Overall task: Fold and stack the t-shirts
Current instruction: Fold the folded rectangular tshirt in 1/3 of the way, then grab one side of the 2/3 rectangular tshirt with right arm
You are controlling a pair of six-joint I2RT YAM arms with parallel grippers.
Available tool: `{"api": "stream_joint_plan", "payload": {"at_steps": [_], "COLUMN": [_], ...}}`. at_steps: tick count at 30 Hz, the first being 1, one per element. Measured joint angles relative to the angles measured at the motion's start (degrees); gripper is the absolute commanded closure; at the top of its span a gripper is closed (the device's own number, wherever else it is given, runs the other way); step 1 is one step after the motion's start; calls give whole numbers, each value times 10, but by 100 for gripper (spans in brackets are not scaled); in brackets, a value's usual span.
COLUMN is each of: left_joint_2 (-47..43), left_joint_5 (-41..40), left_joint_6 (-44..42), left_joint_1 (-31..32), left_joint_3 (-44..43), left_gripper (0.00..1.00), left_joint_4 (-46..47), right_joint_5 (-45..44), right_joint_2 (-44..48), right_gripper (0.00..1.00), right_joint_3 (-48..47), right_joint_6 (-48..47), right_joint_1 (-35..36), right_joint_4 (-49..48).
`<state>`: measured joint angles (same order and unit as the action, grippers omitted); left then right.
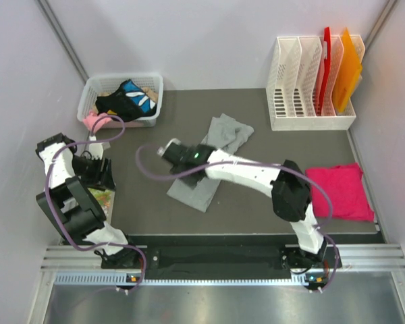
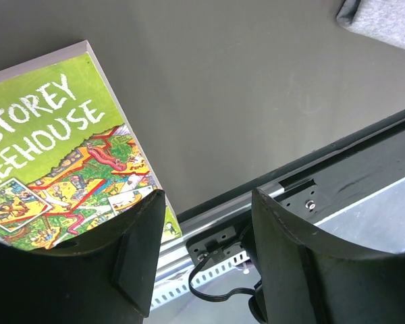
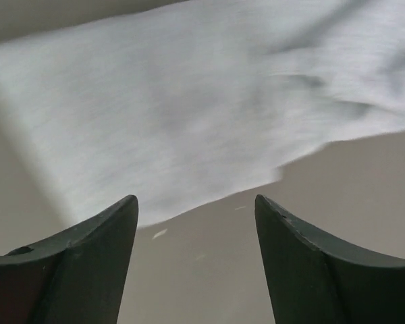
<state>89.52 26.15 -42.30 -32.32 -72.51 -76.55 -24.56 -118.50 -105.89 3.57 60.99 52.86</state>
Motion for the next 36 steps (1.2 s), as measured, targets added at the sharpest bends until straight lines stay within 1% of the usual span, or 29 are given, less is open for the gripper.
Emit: {"api": "stream_joint_plan", "payload": {"at_steps": [4, 7, 13, 23, 30, 36], "left_joint_2": [10, 21, 25, 25, 25, 25], "left_joint_5": [4, 7, 10, 3, 3, 4], "left_joint_6": [10, 18, 21, 18, 16, 17], "left_joint_1": [0, 0, 0, 0, 0, 0], "left_joint_3": [-4, -8, -8, -8, -9, -15], "left_gripper": [41, 41, 41, 41, 41, 41], "left_joint_4": [-1, 0, 0, 0, -1, 0], "right_joint_5": [-7, -7, -14, -9, -1, 5], "right_joint_2": [6, 5, -25, -77, -81, -81], "right_gripper": [27, 29, 36, 37, 43, 44], "right_joint_3": [41, 42, 19, 19, 21, 33], "right_joint_6": [12, 25, 45, 59, 61, 59], "right_joint_1": [122, 163, 160, 155, 136, 104], "right_joint_4": [-5, 0, 2, -8, -20, -40]}}
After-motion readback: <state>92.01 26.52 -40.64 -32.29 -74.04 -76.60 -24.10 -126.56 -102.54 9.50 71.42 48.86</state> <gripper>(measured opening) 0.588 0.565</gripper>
